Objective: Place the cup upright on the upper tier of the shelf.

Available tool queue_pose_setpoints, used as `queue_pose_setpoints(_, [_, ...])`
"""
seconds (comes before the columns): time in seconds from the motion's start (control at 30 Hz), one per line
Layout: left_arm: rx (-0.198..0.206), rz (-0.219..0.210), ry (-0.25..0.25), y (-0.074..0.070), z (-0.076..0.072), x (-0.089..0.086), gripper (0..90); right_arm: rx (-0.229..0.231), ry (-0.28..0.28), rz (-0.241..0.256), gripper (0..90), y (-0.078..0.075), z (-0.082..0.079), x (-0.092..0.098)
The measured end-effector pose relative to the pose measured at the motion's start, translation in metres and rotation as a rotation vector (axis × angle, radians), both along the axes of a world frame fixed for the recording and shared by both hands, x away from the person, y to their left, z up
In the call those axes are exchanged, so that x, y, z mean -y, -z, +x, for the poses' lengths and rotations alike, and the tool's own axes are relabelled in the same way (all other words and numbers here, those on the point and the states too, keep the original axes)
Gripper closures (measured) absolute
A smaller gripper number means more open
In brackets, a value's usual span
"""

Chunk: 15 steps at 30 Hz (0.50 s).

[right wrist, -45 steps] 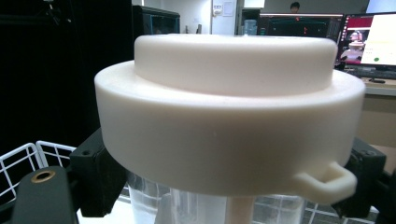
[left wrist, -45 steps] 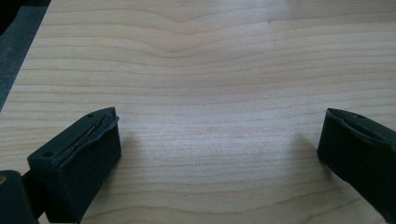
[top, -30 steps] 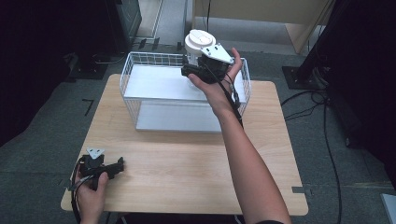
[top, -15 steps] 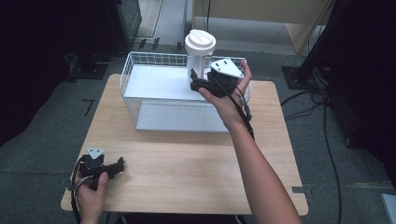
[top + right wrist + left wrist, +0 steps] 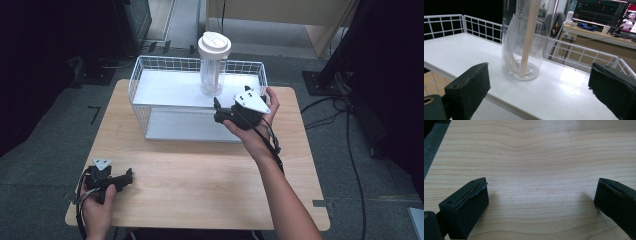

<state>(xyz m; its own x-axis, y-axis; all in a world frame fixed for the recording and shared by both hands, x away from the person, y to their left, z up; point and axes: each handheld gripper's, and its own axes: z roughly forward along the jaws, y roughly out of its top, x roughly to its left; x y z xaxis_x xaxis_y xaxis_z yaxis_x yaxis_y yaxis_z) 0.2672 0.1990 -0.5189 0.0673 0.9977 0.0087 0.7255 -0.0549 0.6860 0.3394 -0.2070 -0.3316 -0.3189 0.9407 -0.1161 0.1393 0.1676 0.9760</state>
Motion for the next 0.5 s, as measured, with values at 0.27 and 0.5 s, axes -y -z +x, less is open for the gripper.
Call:
queue_pose_setpoints(0.27, [0.000,0.000,0.000,0.000,0.000,0.000,0.0,0.005,0.007,0.023,3.8,0.011,-0.023,0.015])
queue_pose_setpoints(0.5, [-0.002,0.000,0.001,0.000,0.000,0.000,0.0,0.010,0.039,0.021,3.8,0.020,-0.041,0.036])
